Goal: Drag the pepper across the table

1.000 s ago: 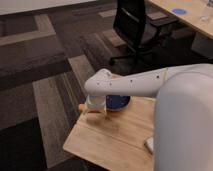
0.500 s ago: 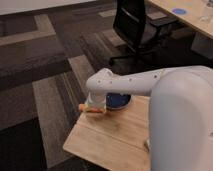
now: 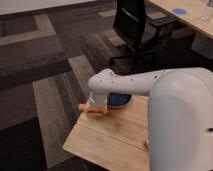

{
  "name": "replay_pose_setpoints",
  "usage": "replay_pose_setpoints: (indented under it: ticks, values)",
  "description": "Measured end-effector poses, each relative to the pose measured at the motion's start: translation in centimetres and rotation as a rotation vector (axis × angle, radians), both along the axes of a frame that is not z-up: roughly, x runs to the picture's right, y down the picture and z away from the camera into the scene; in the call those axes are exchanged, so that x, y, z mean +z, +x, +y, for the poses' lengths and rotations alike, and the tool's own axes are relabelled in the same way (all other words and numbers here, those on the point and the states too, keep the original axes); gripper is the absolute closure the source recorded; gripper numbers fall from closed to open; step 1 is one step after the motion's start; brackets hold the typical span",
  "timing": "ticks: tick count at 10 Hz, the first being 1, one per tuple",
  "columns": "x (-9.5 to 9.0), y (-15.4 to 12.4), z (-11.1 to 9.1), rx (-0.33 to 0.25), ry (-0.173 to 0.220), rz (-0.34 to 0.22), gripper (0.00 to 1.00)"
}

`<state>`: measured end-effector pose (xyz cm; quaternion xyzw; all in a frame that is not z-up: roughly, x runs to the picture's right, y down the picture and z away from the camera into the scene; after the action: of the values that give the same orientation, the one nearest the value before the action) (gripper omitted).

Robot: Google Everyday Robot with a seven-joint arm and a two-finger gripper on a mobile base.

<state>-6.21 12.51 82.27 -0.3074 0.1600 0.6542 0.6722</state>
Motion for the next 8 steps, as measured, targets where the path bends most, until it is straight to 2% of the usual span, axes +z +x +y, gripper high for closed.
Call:
replay_pose_setpoints:
  ticks: [2, 3, 4, 6, 8]
  values:
    - [0.1, -1.3, -0.2, -0.029, 0.003, -0.024, 0.35]
    - [-0.1, -2.7, -0.5, -0.070, 0.007, -0.045, 0.35]
    - [-0.2, -3.2, -0.6, -0.083, 0.009, -0.053, 0.35]
    - [-1.2, -6.3, -1.1, -0.144, 0.022, -0.101, 0.35]
    - [-1.8, -7.3, -1.6, -0.157, 0.032, -0.117, 0.35]
